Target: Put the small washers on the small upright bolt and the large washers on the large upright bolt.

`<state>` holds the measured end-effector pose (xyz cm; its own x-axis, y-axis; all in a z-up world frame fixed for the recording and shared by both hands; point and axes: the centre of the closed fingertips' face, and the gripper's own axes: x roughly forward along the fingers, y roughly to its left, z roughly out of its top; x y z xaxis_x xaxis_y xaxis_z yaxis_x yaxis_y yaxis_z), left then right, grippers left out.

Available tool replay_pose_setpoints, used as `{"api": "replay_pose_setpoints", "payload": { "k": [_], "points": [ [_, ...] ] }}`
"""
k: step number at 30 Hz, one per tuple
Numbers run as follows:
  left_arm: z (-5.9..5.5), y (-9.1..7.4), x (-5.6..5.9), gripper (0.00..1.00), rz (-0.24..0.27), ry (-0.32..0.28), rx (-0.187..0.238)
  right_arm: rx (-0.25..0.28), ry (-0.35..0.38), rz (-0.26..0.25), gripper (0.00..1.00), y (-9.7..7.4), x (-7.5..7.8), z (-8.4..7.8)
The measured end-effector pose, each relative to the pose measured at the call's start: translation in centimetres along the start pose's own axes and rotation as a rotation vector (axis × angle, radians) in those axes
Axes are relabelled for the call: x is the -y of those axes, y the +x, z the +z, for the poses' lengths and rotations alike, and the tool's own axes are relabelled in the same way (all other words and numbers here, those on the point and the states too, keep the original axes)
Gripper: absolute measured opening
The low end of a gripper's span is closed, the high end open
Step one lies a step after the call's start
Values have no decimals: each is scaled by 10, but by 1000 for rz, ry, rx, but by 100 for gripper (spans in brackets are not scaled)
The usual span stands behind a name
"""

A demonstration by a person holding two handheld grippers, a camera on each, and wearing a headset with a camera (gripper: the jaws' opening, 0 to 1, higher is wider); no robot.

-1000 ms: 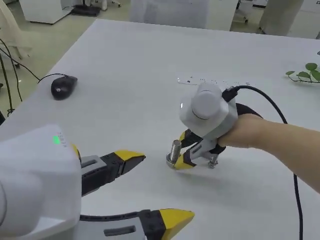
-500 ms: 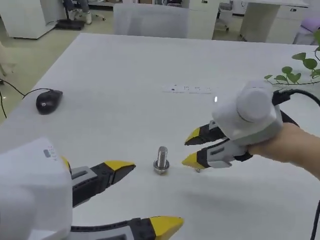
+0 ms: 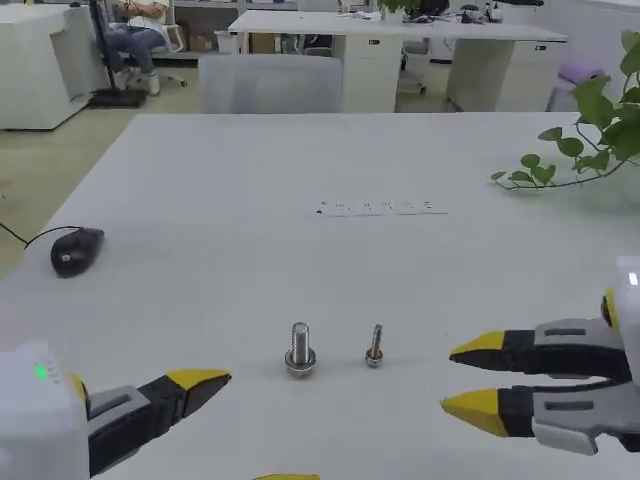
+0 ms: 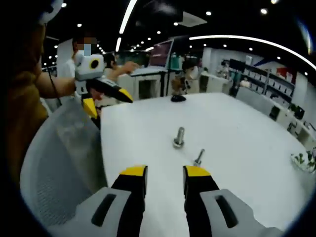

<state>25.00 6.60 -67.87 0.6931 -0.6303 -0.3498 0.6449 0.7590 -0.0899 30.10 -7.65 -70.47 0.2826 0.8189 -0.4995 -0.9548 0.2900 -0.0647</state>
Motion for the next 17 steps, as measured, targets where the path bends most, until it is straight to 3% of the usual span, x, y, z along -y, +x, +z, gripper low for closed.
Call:
{"api": "replay_pose_setpoints", "payload": {
  "k": [3, 5, 8, 12, 17],
  "points": [
    [-8, -1, -6, 62, 25, -13, -22, 64, 71, -39, 34, -6, -3, -8],
    [-12, -2, -6, 63, 33, -20, -37, 82, 90, -77, 39, -9, -3, -13],
    [-17, -4, -8, 63, 53, -17, -54, 118, 185, -110, 41, -16, -8, -24],
    [-19, -10, -4, 63, 71, -33, -52, 100, 218, -137, 51, -20, -14, -40],
    [-16, -18, -2, 63, 98, -40, -43, 121, 243, -139, 53, -22, -20, -39]
  ]
}}
